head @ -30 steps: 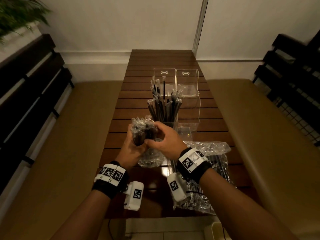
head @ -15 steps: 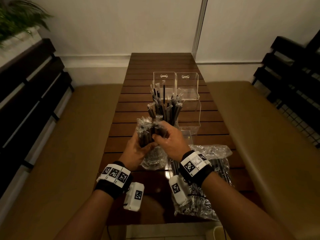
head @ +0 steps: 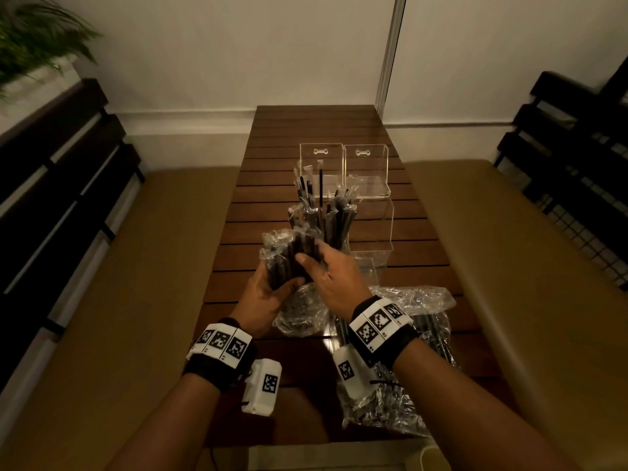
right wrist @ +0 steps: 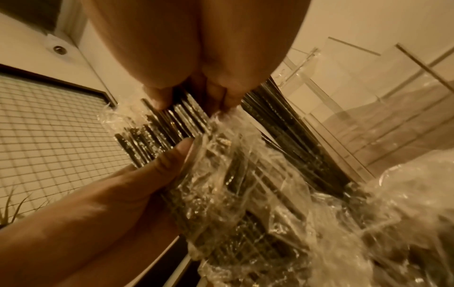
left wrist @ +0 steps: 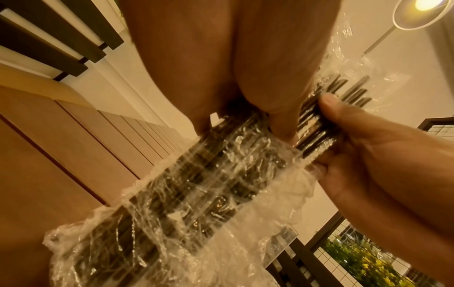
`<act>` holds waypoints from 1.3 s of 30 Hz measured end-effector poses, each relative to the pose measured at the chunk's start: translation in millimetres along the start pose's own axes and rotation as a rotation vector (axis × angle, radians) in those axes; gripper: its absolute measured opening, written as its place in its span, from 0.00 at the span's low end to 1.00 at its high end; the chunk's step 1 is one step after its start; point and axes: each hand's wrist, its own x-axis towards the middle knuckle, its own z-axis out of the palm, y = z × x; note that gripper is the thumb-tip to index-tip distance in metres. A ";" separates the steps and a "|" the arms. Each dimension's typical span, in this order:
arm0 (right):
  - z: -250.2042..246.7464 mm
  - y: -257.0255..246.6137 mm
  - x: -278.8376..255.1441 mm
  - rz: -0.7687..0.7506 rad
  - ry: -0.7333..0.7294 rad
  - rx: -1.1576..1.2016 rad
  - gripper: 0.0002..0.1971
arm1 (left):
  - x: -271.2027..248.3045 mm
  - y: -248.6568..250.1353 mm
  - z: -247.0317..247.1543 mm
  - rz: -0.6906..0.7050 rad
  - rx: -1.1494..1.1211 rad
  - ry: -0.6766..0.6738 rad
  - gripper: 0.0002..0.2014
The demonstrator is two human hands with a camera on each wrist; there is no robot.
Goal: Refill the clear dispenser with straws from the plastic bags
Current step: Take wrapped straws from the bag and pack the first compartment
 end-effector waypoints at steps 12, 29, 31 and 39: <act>2.8 -10.7 3.1 -0.144 0.062 -0.054 0.14 | 2.8 -9.6 0.2 0.026 0.010 0.027 0.33; 1.6 -32.1 16.6 -0.170 0.240 0.073 0.11 | 0.6 -3.4 6.2 0.114 0.122 -0.029 0.26; -0.8 -41.4 21.2 -0.208 0.276 0.072 0.12 | 0.8 -4.4 5.8 0.113 0.122 -0.030 0.25; -20.9 -75.2 41.8 -0.197 0.429 0.182 0.09 | -0.1 -3.0 5.1 0.103 0.189 -0.027 0.24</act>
